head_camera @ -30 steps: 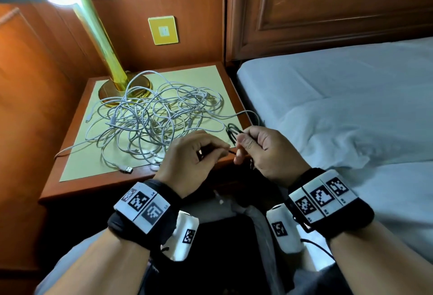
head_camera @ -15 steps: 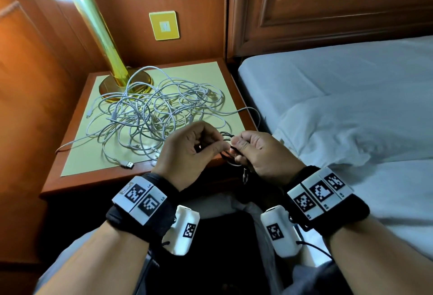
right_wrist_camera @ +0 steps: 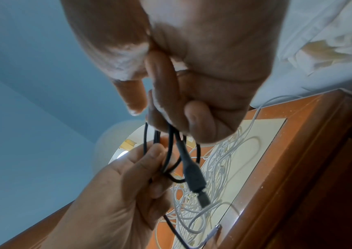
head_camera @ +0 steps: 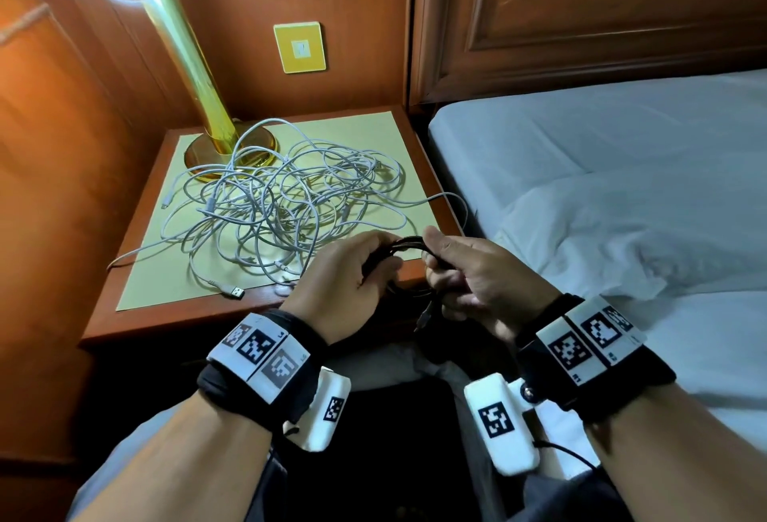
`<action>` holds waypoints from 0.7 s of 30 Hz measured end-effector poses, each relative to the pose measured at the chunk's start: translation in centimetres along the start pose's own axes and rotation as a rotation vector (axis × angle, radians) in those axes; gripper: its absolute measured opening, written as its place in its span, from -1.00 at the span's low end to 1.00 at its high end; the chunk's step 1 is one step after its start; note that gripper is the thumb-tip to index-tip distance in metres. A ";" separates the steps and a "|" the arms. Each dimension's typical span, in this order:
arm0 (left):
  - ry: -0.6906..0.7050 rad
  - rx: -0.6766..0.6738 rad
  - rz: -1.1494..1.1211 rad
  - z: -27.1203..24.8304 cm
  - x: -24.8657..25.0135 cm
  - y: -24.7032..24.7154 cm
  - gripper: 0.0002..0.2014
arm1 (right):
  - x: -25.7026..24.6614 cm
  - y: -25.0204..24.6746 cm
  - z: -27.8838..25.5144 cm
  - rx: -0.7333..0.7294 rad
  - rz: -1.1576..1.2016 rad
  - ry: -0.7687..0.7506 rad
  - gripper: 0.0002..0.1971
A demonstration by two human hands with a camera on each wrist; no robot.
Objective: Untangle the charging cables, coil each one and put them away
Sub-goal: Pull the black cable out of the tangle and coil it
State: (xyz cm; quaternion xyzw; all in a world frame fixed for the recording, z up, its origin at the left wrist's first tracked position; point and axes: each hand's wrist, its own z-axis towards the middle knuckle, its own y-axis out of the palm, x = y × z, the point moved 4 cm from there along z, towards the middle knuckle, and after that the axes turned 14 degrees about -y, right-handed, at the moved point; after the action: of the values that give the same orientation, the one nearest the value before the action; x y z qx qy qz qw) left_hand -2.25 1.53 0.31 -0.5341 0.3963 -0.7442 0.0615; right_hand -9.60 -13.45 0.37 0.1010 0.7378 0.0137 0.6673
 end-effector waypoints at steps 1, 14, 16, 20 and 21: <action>0.011 0.014 -0.020 0.1 -0.1 -0.1 -0.88 | 0.0 0.0 0.1 -0.004 -0.006 -0.010 -0.66; -0.229 -0.189 -0.417 0.3 -0.2 0.7 -0.71 | 0.1 -0.1 0.5 0.062 -0.003 -0.093 -0.66; -0.167 -0.129 -0.245 0.3 -0.1 0.5 -0.67 | 0.3 0.1 0.4 0.016 -0.014 -0.083 -0.68; -0.101 -0.038 -0.105 0.4 0.2 0.0 -0.67 | 0.3 0.3 0.2 -0.064 -0.038 -0.061 -0.71; -0.096 -0.036 -0.108 0.3 0.2 0.0 -0.68 | 0.2 0.3 0.2 -0.058 -0.027 -0.051 -0.71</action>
State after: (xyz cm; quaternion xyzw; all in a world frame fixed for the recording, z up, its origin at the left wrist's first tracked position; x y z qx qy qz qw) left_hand -2.07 1.22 0.49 -0.5910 0.3769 -0.7126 0.0304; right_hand -9.40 -13.12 0.16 0.0716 0.7211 0.0235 0.6887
